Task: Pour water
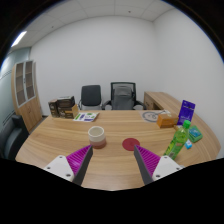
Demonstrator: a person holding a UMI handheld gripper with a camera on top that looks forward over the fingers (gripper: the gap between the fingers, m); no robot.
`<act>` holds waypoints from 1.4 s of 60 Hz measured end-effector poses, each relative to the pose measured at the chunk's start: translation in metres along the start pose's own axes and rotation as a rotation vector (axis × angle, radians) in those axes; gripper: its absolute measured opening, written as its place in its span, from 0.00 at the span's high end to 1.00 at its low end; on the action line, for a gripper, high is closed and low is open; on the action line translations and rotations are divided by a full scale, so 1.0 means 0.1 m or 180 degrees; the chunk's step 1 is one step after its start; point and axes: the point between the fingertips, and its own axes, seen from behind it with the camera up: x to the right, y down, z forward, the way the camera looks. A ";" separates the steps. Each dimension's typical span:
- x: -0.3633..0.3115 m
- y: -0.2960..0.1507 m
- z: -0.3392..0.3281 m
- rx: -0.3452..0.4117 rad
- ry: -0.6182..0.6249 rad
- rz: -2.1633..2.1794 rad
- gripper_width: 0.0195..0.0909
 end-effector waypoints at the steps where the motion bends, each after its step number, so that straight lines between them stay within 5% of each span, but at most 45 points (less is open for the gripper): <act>1: 0.10 0.07 0.00 -0.0005 0.0030 0.0011 0.08; 15: 1.58 0.70 0.02 -0.0164 0.0546 0.0309 0.10; 34: 2.59 0.38 0.77 0.0299 0.0553 0.0230 0.10; 42: 2.62 0.27 1.02 0.0456 0.0399 0.0102 0.29; 46: 2.61 0.29 1.10 0.0488 0.0329 0.0054 0.51; 56: 2.64 0.23 1.11 0.0634 0.0312 0.0009 0.62; 62: 2.63 0.23 1.09 0.0659 0.0378 -0.0018 0.76; 84: 2.54 0.19 1.15 0.0439 0.0667 -0.0521 0.80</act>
